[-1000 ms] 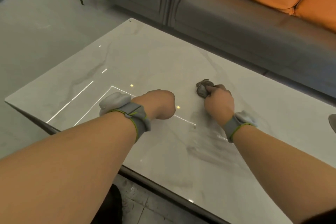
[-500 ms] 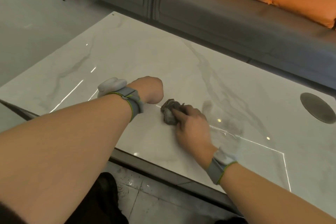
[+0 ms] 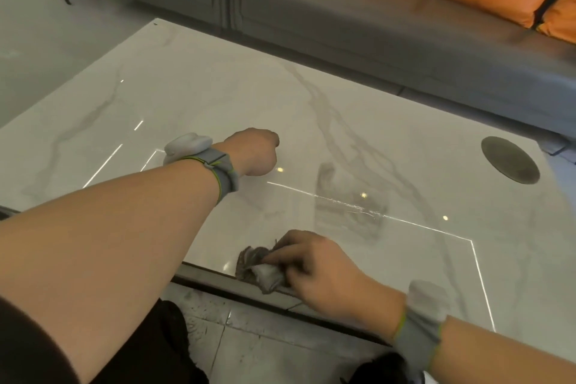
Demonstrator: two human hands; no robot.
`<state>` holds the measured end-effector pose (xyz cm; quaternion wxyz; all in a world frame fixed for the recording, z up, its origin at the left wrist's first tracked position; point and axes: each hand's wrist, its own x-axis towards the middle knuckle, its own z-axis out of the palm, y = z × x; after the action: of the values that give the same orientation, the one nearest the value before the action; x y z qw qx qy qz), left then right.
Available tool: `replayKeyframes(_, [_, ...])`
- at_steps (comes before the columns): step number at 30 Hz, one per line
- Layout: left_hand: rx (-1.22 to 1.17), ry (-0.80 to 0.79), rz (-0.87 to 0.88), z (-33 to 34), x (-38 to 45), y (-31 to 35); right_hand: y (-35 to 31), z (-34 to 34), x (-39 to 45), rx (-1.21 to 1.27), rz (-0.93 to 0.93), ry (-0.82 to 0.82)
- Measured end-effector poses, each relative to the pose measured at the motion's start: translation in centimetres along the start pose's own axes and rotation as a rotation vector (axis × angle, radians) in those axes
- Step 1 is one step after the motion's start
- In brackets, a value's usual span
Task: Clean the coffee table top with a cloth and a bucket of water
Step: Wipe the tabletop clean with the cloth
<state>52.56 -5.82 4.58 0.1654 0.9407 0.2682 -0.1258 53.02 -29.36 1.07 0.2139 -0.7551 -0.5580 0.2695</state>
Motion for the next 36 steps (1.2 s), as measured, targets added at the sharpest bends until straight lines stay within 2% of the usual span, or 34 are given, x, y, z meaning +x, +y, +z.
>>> replayKeyframes(2, [0.016, -0.017, 0.000, 0.0, 0.9, 0.3, 1.8, -2.6, 1.4, 0.232, 0.123, 0.076])
replayKeyframes(4, [0.014, -0.026, -0.014, 0.0, 1.3, 0.0, 4.2, -5.5, 3.1, 0.278, 0.225, 0.259])
replayKeyframes(8, [0.021, -0.049, -0.035, 0.0, 1.6, 0.0, 10.3, -11.9, 6.4, -0.129, 0.382, 0.506])
replayKeyframes(10, [0.051, -0.048, -0.022, 0.2, 1.7, 0.3, 14.0, -14.1, 7.4, -0.242, 0.496, 0.594])
replayKeyframes(12, [0.073, -0.046, -0.017, 0.3, 1.8, 0.4, 17.1, -15.1, 8.3, -0.281, 0.641, 0.632])
replayKeyframes(16, [0.092, -0.044, -0.016, 0.0, 2.1, 0.3, 19.4, -14.2, 11.2, -0.273, 0.814, 0.564])
replayKeyframes(19, [0.098, -0.042, -0.023, -0.2, 2.1, 0.3, 17.5, -12.4, 12.7, -0.311, 0.755, 0.568])
replayKeyframes(27, [0.154, -0.023, -0.012, -0.1, 1.8, 0.9, 10.7, -6.2, 9.4, -0.405, 0.355, 0.507])
replayKeyframes(36, [0.197, -0.014, -0.020, 0.2, 0.6, 2.0, 6.0, -0.3, 2.0, -0.483, 0.177, 0.400])
